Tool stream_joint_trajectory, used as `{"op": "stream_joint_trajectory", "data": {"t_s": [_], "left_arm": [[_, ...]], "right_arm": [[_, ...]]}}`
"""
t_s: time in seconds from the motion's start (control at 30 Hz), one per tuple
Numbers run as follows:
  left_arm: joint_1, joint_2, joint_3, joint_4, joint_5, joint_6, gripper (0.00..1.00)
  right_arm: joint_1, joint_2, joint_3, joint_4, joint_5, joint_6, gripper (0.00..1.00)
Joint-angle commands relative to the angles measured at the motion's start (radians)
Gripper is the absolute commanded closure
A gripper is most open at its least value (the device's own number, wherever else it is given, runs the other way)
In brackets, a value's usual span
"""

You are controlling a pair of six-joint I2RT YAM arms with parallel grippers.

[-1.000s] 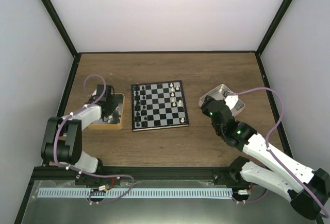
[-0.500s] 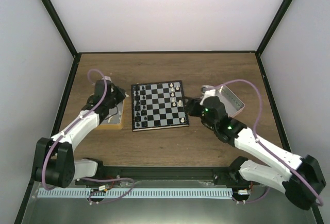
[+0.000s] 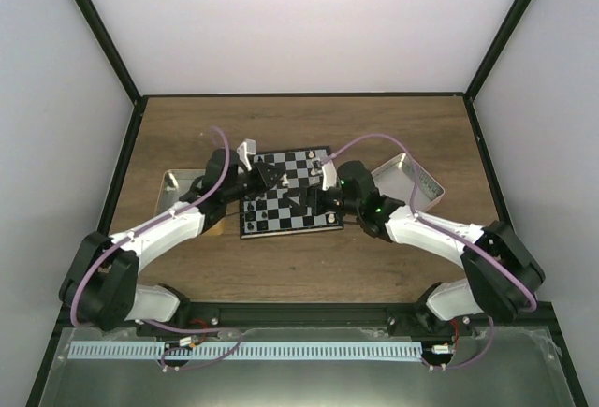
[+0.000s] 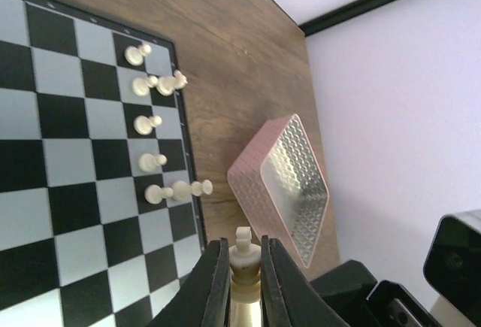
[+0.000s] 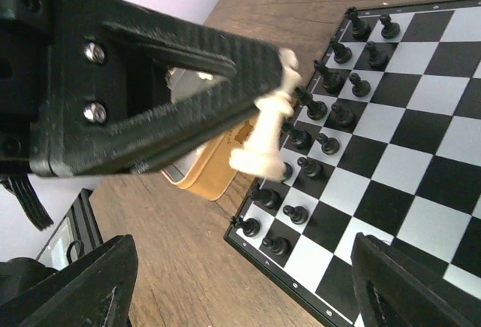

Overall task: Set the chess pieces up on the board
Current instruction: Place the chess piece on the chessboard.

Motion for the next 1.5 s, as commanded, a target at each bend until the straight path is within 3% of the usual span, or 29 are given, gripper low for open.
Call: {"op": "stream_joint_trajectory", "data": {"t_s": [0.0, 0.2, 0.4, 0.63, 0.73, 0.87, 0.97, 1.2, 1.47], "left_arm": [[-0.025, 0.022, 0.034, 0.09, 0.049, -0.03, 0.91], [-0.053, 0.023, 0.041, 0.095, 0.047, -0.026, 0.9], [-0.064, 0.014, 0.039, 0.076, 0.039, -0.02, 0.9], [-0.066, -0.009, 0.057, 0.027, 0.05, 0.004, 0.86], [-0.066, -0.029, 0.097, -0.032, 0.088, 0.079, 0.74], [-0.052, -0.045, 0.218, -0.259, 0.099, 0.22, 0.47], [-0.021, -0.028, 0.293, -0.428, 0.153, 0.299, 0.37], [0.017, 0.038, 0.388, -0.651, 0.325, 0.448, 0.37], [0.018, 0.023, 0.37, -0.582, 0.511, 0.437, 0.55]], "right_arm": [[-0.004, 0.025, 0.058, 0.077, -0.025, 0.022, 0.21], [-0.005, 0.095, 0.111, 0.067, 0.06, 0.075, 0.32], [-0.004, 0.109, 0.123, 0.085, 0.106, 0.082, 0.53], [-0.004, 0.102, 0.088, 0.129, 0.119, -0.039, 0.83], [-0.004, 0.091, 0.062, 0.159, 0.092, -0.112, 0.86], [-0.004, 0.053, 0.02, 0.194, 0.05, -0.215, 0.87], [-0.004, 0.016, -0.015, 0.214, -0.001, -0.304, 0.89], [-0.005, -0.062, -0.081, 0.284, -0.048, -0.449, 0.89], [-0.004, -0.099, -0.117, 0.316, -0.044, -0.511, 0.88]]}}
